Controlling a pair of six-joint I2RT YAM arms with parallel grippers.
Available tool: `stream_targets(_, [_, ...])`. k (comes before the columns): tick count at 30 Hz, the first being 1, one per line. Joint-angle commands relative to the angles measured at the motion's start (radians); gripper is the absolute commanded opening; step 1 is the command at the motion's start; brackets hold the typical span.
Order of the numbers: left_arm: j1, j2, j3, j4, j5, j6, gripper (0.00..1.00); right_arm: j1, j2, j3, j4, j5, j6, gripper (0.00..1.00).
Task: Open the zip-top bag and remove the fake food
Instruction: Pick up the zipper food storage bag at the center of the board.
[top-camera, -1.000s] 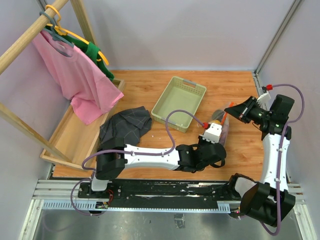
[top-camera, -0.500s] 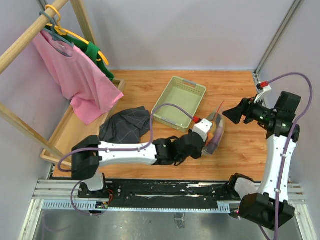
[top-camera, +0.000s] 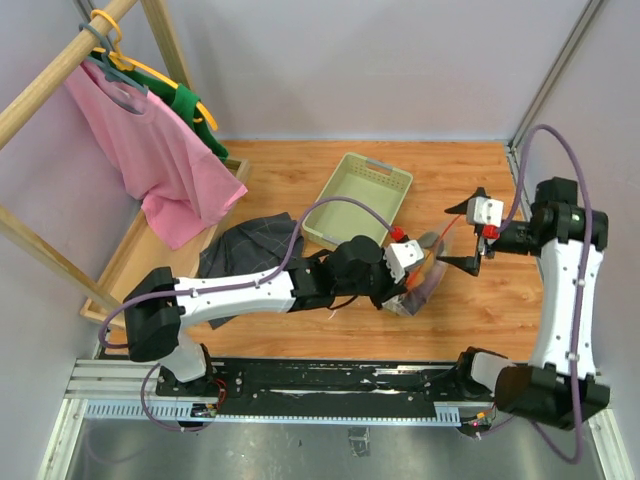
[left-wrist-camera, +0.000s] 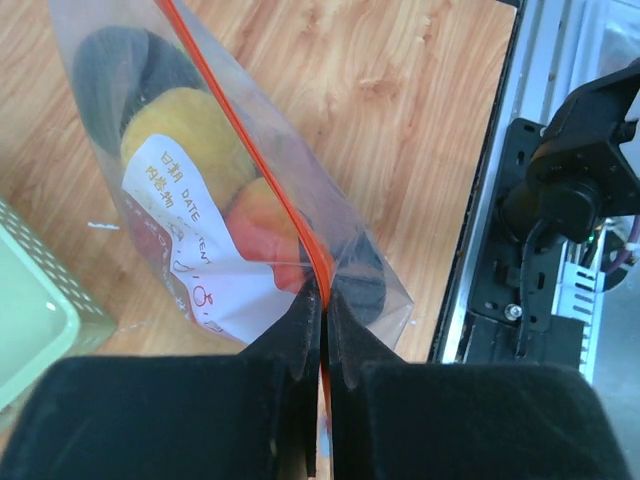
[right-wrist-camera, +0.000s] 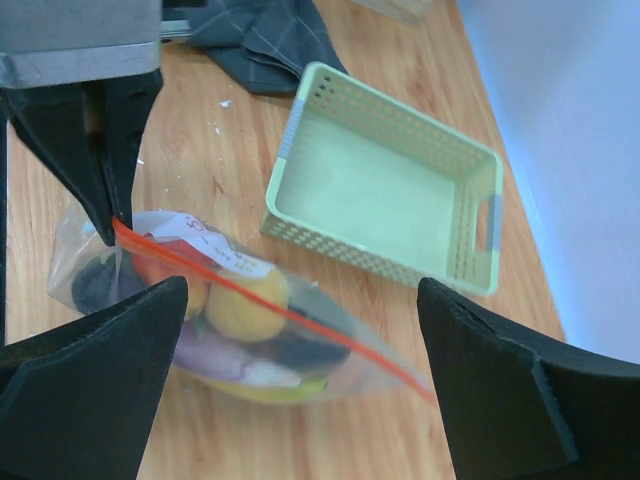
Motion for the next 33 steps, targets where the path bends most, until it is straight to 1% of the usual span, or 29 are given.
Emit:
stream_targets(1, [0.041, -0.045, 0.057, -0.042, 0.100, 0.121, 0.00, 0.130, 0.096, 0.050, -0.177, 0.018, -0.329, 0.99])
stream_targets(3, [0.061, -0.055, 0.061, -0.056, 0.110, 0.131, 0.00, 0.170, 0.104, 0.034, -0.178, 0.036, -0.340, 1.00])
stream_targets(5, [0.080, -0.065, 0.062, -0.064, 0.113, 0.140, 0.00, 0.189, 0.099, 0.012, -0.177, 0.045, -0.336, 0.97])
stream_targets(10, [0.108, -0.072, 0.080, -0.091, 0.152, 0.188, 0.00, 0.247, 0.108, -0.030, -0.167, 0.103, -0.316, 0.83])
stream_targets(13, [0.111, -0.058, 0.115, -0.134, 0.181, 0.226, 0.00, 0.270, 0.130, -0.028, -0.155, 0.125, -0.297, 0.78])
stream_targets(18, [0.111, -0.049, 0.149, -0.179, 0.220, 0.265, 0.00, 0.296, 0.153, -0.024, -0.084, 0.146, -0.232, 0.72])
stream_targets(21, [0.113, -0.053, 0.146, -0.172, 0.220, 0.263, 0.00, 0.304, 0.157, -0.037, -0.045, 0.162, -0.202, 0.65])
stream_targets(23, [0.114, -0.059, 0.137, -0.160, 0.217, 0.257, 0.00, 0.303, 0.158, -0.043, -0.035, 0.168, -0.189, 0.57])
stream_targets(25, [0.115, -0.063, 0.124, -0.141, 0.220, 0.251, 0.00, 0.304, 0.155, -0.052, -0.023, 0.172, -0.170, 0.46])
stream_targets(27, [0.117, -0.067, 0.118, -0.124, 0.224, 0.242, 0.00, 0.304, 0.148, -0.064, -0.011, 0.176, -0.158, 0.32])
stream_targets(31, [0.120, -0.067, 0.110, -0.099, 0.224, 0.225, 0.00, 0.302, 0.132, -0.076, -0.001, 0.198, -0.142, 0.08])
stream_targets(32, [0.121, -0.068, 0.107, -0.090, 0.220, 0.218, 0.00, 0.300, 0.127, -0.072, 0.004, 0.210, -0.125, 0.03])
stream_targets(33, [0.122, -0.071, 0.104, -0.077, 0.207, 0.207, 0.00, 0.295, 0.121, -0.068, 0.012, 0.215, -0.100, 0.01])
